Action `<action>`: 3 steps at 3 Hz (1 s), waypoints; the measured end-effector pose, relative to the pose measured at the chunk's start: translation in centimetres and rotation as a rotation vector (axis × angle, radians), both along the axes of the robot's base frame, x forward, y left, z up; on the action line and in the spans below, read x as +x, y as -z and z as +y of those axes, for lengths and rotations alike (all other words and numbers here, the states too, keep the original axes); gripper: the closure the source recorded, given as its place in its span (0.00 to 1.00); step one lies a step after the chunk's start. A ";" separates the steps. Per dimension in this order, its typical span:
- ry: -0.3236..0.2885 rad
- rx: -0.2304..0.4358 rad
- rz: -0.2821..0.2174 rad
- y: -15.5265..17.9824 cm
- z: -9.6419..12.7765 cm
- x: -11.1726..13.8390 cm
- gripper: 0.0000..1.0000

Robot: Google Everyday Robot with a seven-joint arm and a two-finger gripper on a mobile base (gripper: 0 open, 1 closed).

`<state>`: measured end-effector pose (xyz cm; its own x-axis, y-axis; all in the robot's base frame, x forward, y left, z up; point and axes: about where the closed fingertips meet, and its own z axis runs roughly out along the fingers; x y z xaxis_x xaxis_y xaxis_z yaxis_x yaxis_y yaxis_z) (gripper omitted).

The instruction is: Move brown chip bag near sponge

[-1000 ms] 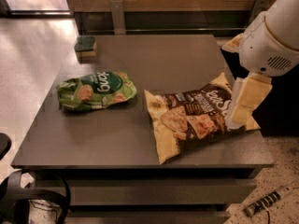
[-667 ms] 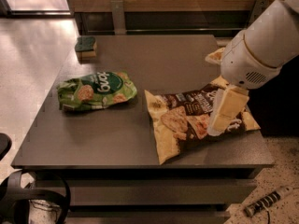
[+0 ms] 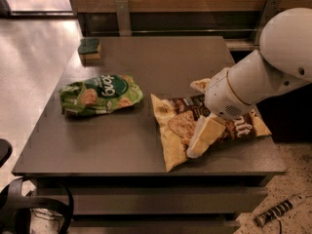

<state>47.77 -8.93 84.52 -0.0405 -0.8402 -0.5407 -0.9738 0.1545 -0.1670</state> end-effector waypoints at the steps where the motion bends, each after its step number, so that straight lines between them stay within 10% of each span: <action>1: 0.005 0.038 0.017 1.8 1.1 0.0 0.00; 3: -0.001 0.038 0.016 1.8 1.5 -0.1 0.47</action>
Offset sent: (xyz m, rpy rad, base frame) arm -0.0001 0.0105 -0.0181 0.0375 0.0171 -0.0049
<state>47.63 -7.48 82.69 -0.0486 -0.8193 -0.5713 -0.9764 0.1595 -0.1458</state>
